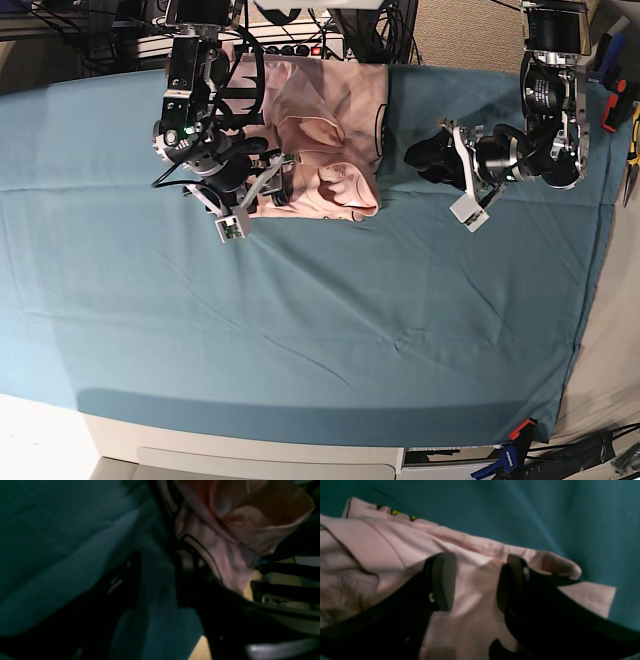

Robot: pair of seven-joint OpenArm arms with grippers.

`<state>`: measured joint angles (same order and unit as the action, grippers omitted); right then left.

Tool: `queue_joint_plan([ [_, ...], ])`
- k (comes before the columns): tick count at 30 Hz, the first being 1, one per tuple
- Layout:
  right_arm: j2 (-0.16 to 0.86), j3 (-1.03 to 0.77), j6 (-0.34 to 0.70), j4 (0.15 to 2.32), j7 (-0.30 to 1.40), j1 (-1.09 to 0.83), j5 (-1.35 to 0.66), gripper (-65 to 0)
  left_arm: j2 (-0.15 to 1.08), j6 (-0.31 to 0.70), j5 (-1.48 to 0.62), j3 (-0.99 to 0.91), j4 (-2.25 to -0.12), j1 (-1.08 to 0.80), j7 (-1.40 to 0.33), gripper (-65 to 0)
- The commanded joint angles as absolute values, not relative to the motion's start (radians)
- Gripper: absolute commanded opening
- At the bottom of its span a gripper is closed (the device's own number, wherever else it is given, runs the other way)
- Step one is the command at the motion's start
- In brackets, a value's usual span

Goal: Fold the T-shirt properly
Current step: 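Pinch the stack edge with the right gripper and flip it over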

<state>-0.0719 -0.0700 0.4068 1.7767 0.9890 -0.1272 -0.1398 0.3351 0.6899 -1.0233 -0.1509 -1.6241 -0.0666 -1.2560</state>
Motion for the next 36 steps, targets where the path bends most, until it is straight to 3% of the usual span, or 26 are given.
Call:
queue_joint_plan([
  [1, -0.067, -0.073, 0.372, 1.791, 0.986, -0.118, -0.099, -32.9, 0.344, 0.698, -1.052, -0.155, -1.641, -0.053, -1.238, -40.9],
  [7, -0.066, -0.073, 0.279, 1.792, 0.974, -0.115, -0.004, -32.9, 0.344, 0.698, -1.052, -0.155, -1.641, -0.053, -1.237, -40.9],
  [16, -0.067, -0.073, 0.332, 1.815, 0.990, -0.110, -0.170, -32.9, 0.344, 0.698, -1.052, -0.155, -1.641, -0.053, -1.233, -40.9],
  [26, -0.067, -0.073, 0.347, 2.012, 1.015, -0.128, -0.189, -32.9, 0.344, 0.698, -1.052, -0.155, -1.641, -0.053, -1.234, -40.9],
  [31, -0.067, -0.073, 0.379, 2.151, 1.064, -0.227, -0.280, -32.9, 0.344, 0.698, -1.052, -0.155, -1.641, -0.058, -1.234, -40.9],
  [36, -0.062, -0.074, 0.379, 2.303, 1.079, -0.363, -0.240, -33.0, 0.344, 0.698, -1.052, -0.155, -1.641, -0.067, -1.231, -40.9],
])
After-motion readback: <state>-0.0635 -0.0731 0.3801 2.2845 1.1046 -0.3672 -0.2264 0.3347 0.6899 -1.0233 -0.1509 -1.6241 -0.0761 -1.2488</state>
